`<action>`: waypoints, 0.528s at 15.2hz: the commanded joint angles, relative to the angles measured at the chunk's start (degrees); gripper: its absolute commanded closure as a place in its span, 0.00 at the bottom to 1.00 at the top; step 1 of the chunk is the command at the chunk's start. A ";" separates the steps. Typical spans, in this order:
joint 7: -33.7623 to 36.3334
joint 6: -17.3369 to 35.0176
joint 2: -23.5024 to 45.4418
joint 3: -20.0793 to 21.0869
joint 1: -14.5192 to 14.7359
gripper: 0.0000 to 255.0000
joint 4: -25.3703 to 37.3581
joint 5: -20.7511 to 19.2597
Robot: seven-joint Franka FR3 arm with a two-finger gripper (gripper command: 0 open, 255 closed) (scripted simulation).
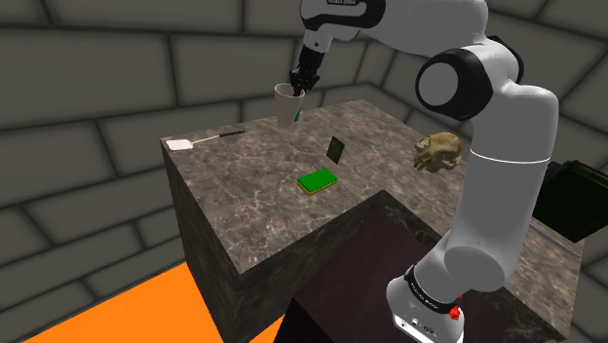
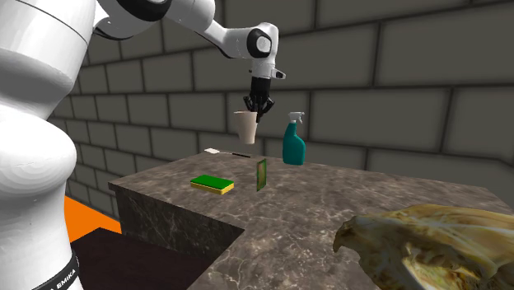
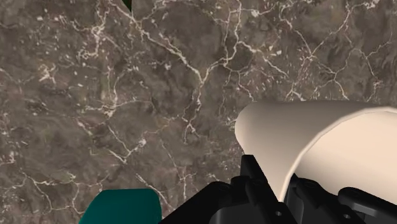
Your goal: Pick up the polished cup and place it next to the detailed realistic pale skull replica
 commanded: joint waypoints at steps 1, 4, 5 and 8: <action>0.21 -1.61 0.00 -0.05 -0.18 1.00 1.62 -0.06; 0.61 -3.97 0.18 -0.08 -0.41 1.00 4.20 -0.10; 0.74 -4.78 0.28 -0.09 -0.49 1.00 5.12 -0.10; 1.15 -7.29 0.70 -0.10 -0.79 1.00 8.07 -0.07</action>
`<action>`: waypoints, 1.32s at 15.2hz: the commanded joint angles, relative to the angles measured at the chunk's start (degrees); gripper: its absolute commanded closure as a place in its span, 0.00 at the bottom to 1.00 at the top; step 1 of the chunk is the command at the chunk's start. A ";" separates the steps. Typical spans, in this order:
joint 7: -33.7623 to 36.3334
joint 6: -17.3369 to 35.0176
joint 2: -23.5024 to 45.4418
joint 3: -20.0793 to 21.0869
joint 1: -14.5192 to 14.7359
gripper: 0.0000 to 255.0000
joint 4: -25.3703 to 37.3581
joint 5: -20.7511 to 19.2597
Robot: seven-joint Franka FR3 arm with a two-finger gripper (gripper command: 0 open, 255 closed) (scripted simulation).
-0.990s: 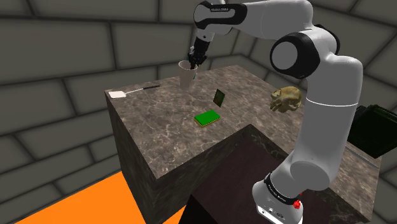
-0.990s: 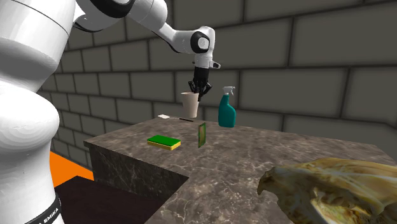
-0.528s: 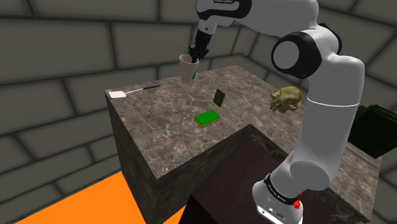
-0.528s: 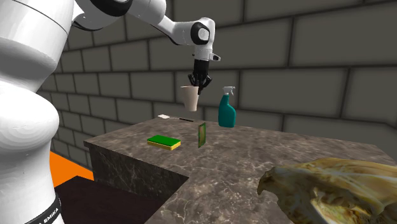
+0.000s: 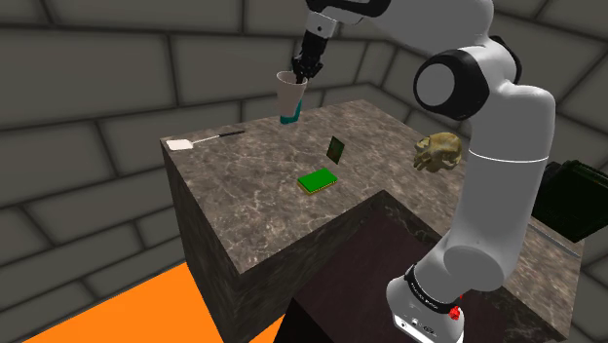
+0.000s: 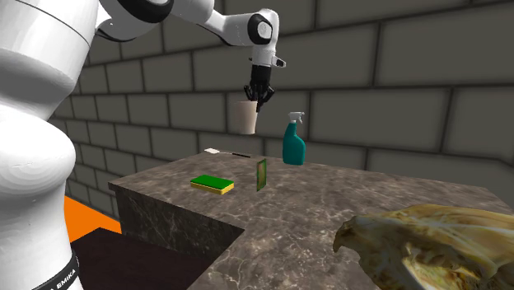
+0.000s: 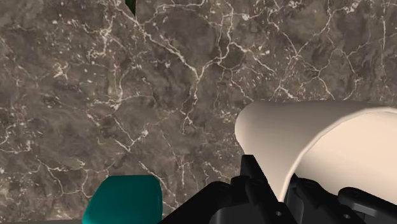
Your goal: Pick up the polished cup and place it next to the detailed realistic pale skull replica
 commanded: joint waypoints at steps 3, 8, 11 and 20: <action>0.51 -3.34 0.55 -0.01 -0.42 1.00 3.93 0.08; 1.27 -8.16 2.23 0.08 -1.24 1.00 10.49 0.42; 1.68 -10.66 3.38 0.16 -1.75 1.00 14.17 0.68; -6.07 -2.68 -16.77 -3.06 -2.62 1.00 -14.82 -3.51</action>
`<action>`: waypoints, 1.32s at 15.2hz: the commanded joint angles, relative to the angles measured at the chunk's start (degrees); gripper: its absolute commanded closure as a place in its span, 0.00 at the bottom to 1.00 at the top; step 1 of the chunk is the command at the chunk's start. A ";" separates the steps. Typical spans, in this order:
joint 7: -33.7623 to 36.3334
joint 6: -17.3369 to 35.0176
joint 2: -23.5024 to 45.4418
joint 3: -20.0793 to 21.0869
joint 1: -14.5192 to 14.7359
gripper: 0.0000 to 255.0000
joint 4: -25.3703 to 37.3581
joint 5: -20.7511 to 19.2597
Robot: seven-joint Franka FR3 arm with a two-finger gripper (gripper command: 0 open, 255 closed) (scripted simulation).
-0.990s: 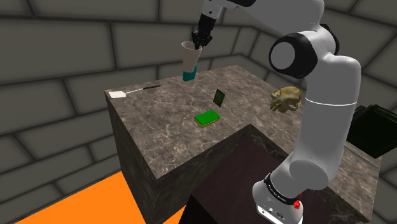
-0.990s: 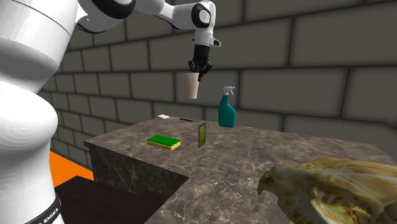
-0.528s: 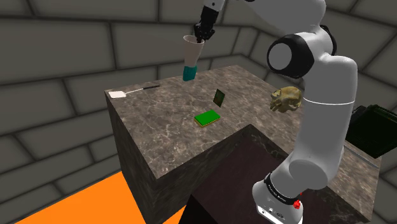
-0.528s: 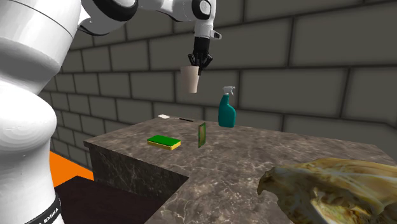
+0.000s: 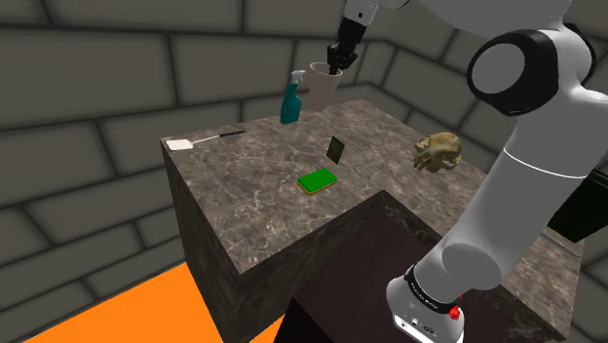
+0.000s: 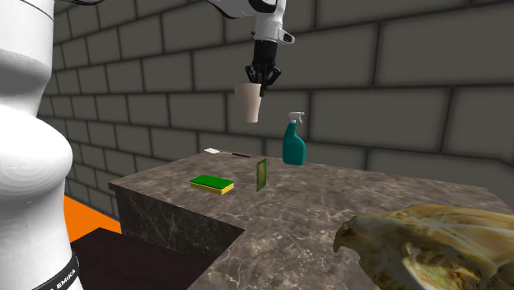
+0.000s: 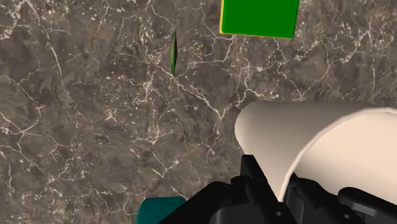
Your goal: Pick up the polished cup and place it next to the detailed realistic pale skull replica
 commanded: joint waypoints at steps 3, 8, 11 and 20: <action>-3.55 1.35 -6.75 -1.60 -1.46 1.00 -8.41 -1.83; -7.64 2.01 -13.89 -3.68 -3.53 1.00 -16.47 -4.31; -10.23 1.96 -17.62 -5.10 -4.97 1.00 -20.27 -5.88; -18.87 0.43 -26.31 -10.32 -9.75 1.00 -27.66 -10.90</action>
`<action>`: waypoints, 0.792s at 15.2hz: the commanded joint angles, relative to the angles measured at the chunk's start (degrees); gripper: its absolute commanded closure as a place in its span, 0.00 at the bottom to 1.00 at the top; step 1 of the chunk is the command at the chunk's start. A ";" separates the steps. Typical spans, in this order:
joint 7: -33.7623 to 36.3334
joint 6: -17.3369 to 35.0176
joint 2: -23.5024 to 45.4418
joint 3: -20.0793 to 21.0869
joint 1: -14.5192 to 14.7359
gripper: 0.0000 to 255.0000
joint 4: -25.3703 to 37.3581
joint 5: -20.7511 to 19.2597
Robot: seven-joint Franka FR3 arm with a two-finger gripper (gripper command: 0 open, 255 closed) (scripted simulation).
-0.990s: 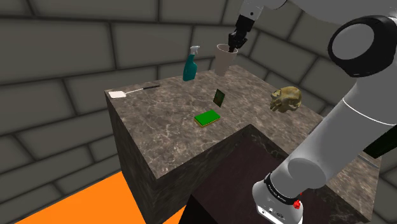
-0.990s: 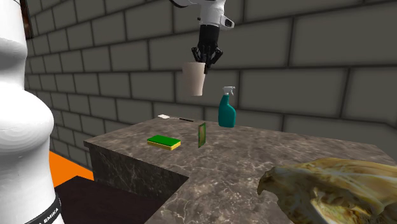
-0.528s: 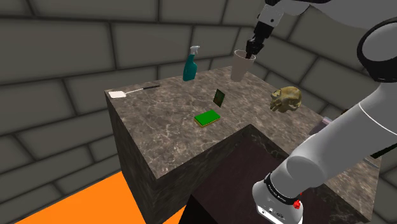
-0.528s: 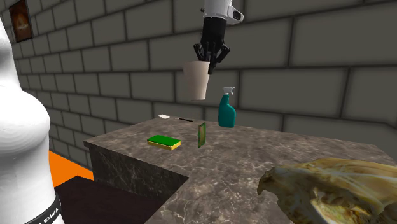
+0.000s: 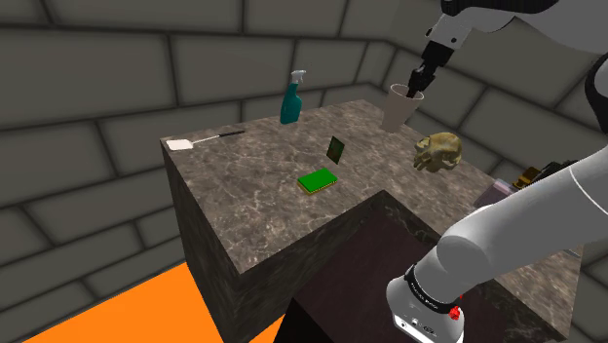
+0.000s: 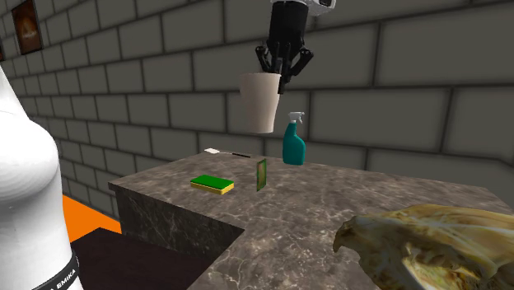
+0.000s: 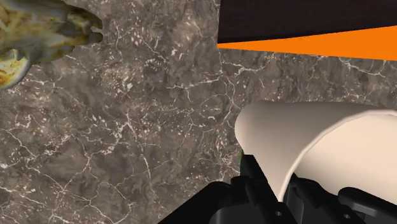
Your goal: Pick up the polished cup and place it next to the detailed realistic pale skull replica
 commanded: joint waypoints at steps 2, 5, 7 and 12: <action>-3.71 -0.60 -2.54 -2.30 -1.91 1.00 -2.03 -1.95; -7.09 -1.43 -4.21 -4.53 -3.54 1.00 -2.86 -3.64; -9.47 -2.00 -5.03 -6.12 -4.61 1.00 -3.09 -4.73; -14.89 -2.41 -6.07 -9.87 -6.79 1.00 -3.60 -6.94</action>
